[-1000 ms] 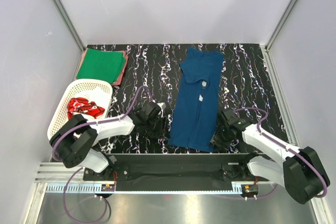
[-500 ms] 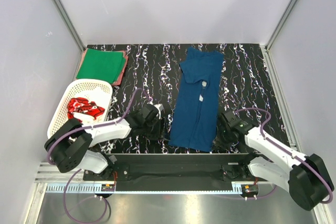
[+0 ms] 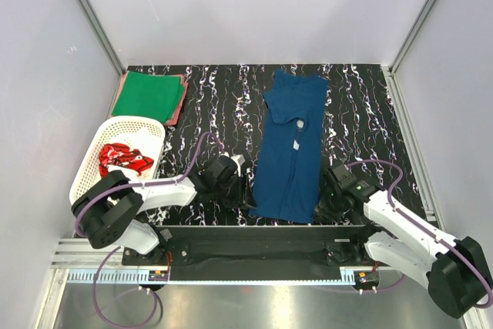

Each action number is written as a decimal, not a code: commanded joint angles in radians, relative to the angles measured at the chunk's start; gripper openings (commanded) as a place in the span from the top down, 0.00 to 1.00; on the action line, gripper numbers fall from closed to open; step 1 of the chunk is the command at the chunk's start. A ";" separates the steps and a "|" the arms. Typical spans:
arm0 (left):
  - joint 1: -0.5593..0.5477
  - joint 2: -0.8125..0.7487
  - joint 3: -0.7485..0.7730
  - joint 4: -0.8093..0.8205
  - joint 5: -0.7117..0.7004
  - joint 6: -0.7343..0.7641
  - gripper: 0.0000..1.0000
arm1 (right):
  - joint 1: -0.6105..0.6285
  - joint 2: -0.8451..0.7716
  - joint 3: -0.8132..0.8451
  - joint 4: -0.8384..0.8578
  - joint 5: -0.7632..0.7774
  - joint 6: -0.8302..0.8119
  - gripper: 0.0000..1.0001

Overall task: Fold and stack the t-shirts
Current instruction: Fold the tshirt

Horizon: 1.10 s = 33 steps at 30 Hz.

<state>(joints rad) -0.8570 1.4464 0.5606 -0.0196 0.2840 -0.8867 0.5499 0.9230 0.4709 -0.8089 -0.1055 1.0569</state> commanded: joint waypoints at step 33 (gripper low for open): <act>-0.074 -0.024 -0.059 -0.045 -0.115 -0.069 1.00 | 0.012 -0.125 0.032 -0.088 0.044 0.014 1.00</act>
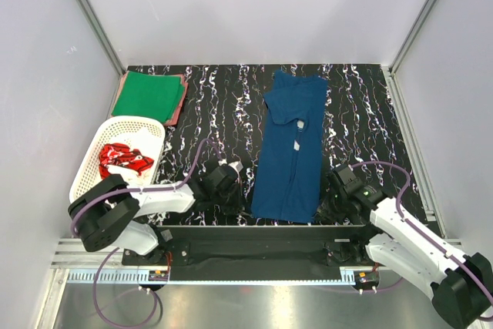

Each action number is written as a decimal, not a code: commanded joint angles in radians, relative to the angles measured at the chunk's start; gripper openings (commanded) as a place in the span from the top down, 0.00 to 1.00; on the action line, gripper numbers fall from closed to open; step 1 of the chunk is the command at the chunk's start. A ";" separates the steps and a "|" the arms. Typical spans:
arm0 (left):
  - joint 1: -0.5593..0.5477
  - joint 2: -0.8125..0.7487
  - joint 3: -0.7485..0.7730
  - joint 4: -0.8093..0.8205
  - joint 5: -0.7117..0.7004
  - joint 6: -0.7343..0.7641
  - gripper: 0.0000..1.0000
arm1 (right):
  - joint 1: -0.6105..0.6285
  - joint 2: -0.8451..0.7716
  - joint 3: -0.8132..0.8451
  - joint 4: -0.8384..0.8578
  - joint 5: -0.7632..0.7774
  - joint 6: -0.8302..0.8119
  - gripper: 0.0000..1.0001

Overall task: Fold and stack the t-shirts
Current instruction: Fold the tshirt

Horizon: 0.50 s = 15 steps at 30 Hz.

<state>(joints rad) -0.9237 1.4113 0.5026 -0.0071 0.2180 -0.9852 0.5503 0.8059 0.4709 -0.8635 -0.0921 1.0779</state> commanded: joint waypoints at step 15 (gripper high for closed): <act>-0.076 -0.080 0.031 -0.151 -0.075 -0.023 1.00 | 0.011 -0.059 0.065 -0.103 0.028 -0.032 1.00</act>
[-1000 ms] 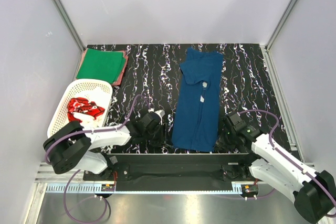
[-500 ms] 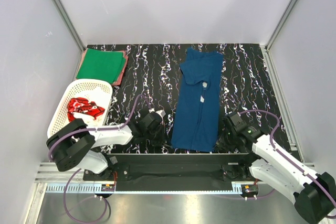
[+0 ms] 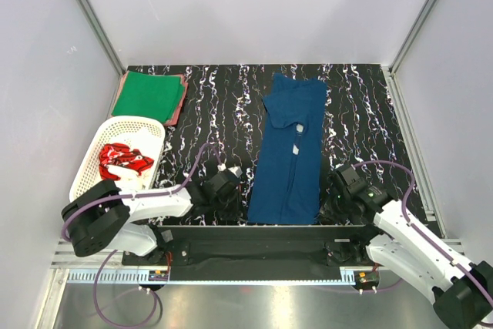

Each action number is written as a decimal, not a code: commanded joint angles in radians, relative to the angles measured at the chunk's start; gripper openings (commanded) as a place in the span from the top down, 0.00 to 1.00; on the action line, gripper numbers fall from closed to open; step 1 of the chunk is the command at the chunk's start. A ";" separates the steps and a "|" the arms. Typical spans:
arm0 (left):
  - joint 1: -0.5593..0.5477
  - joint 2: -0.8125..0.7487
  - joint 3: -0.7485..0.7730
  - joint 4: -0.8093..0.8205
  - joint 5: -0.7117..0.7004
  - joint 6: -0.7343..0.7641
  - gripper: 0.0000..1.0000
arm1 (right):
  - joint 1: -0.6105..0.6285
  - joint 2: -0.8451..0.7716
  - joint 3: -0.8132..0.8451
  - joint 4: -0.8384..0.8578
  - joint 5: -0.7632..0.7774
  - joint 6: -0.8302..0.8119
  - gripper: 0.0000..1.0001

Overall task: Fold and stack the t-shirts
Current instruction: Fold the tshirt

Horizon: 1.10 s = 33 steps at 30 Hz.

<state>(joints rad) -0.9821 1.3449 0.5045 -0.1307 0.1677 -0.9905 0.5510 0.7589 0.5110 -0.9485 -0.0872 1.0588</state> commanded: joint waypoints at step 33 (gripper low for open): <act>0.229 0.178 0.472 -0.242 0.062 0.171 1.00 | 0.003 0.374 0.362 0.034 0.283 -0.255 1.00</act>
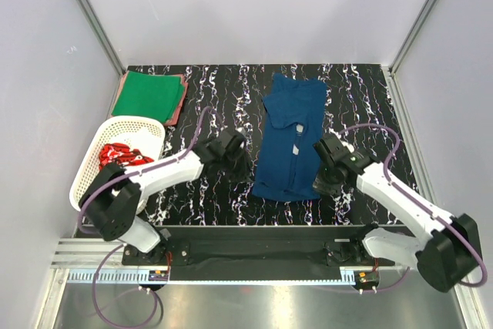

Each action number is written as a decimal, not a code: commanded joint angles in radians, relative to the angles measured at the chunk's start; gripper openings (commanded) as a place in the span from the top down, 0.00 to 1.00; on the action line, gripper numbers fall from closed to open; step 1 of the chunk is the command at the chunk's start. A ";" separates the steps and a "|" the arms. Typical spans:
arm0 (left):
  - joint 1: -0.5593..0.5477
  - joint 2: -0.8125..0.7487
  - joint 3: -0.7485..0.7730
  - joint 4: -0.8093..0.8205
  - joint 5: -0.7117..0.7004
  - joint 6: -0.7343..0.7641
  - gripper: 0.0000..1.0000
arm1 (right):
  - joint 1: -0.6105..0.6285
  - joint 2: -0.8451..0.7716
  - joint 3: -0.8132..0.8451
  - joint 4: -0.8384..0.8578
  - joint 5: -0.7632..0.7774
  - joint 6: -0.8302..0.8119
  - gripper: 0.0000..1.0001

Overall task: Fold and stack the t-shirts
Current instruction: Fold the tshirt

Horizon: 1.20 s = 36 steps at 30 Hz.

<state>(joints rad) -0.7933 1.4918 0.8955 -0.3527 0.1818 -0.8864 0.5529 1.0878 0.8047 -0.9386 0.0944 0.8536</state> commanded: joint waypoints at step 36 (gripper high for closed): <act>0.310 0.626 0.844 0.004 0.335 0.257 1.00 | -0.364 0.618 0.525 0.274 0.053 -0.366 1.00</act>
<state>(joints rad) -0.5026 2.0926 1.6638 -0.3943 0.4713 -0.6365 0.2131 1.6840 1.2739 -0.7227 0.1646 0.5301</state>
